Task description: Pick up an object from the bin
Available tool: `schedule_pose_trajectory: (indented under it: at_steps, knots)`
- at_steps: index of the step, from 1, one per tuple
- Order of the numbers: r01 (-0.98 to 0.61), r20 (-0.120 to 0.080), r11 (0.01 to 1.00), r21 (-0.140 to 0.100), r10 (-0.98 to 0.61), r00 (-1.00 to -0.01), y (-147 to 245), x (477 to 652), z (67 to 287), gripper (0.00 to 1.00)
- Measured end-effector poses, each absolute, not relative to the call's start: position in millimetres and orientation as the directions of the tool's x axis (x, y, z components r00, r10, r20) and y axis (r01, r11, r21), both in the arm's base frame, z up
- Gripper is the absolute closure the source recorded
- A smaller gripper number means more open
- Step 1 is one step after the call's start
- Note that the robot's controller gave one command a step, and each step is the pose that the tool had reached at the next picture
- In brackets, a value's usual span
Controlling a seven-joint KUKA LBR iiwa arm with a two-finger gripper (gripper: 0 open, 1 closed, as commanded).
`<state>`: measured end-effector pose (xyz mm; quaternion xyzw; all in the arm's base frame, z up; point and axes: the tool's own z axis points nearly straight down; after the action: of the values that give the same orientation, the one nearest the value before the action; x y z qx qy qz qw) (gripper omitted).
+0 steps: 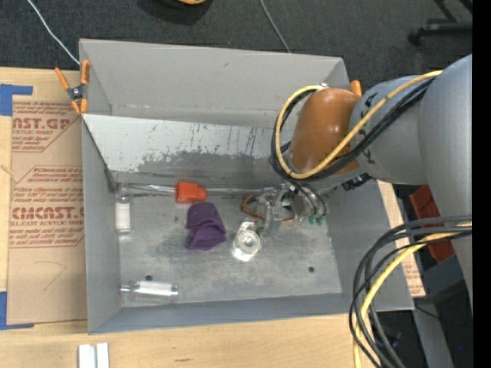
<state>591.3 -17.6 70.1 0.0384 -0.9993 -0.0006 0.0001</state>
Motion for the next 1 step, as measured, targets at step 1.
schedule_pose_trajectory:
  at_steps: [1]
  knots:
    - [-0.11, 0.002, 0.994, 0.001, -0.11, -0.994, -7.5, 583.7, 167.8, 1.0]
